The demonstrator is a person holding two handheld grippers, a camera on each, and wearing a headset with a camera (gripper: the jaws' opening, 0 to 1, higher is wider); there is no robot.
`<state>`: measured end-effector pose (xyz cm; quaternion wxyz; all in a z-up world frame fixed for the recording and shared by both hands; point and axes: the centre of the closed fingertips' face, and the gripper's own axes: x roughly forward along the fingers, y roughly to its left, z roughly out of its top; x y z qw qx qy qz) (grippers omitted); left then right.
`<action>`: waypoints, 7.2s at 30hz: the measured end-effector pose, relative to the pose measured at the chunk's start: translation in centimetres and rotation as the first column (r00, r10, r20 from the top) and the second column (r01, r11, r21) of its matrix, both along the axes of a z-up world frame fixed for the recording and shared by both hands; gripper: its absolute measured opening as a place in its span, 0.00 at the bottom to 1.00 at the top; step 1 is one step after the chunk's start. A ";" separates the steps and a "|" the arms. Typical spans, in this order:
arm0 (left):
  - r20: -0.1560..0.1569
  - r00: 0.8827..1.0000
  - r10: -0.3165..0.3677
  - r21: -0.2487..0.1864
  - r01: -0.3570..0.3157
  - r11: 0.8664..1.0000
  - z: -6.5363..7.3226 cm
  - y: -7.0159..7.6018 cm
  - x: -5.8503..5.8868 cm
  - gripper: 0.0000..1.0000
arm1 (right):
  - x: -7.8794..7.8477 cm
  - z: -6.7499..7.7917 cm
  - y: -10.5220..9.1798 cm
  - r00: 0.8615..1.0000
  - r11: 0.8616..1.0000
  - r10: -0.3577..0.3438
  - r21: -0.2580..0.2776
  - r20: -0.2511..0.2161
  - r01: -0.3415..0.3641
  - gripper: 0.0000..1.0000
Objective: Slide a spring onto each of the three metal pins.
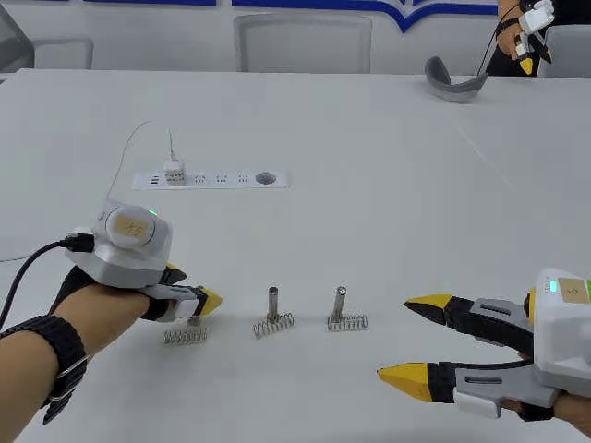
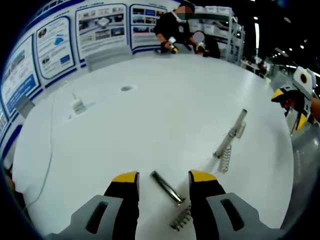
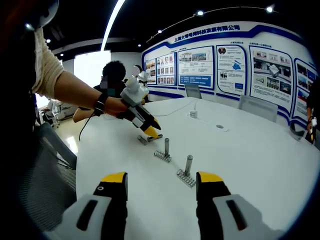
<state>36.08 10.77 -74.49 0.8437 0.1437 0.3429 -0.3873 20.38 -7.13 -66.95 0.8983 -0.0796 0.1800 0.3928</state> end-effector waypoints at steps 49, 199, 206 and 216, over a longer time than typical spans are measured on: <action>-0.021 0.998 -0.064 0.213 0.067 0.975 -2.2 -1.1 0.7 0.10 | 0.0 -0.6 -0.9 0.999 0.999 -0.048 0.014 -0.012 0.048 0.56; 0.105 0.982 -0.155 -0.021 0.158 0.987 1.4 3.4 -5.9 0.19 | -0.7 0.9 1.6 1.000 1.000 -0.005 0.012 0.002 0.005 0.54; 0.090 0.969 -0.231 0.053 0.227 0.972 -0.1 3.8 -6.3 0.20 | -0.8 0.7 1.6 1.000 1.000 -0.009 0.010 -0.003 0.009 0.54; 0.072 0.961 -0.267 0.072 0.262 0.962 -0.8 3.7 -5.7 0.20 | -0.9 0.6 1.6 1.000 1.000 -0.012 0.010 -0.009 0.012 0.54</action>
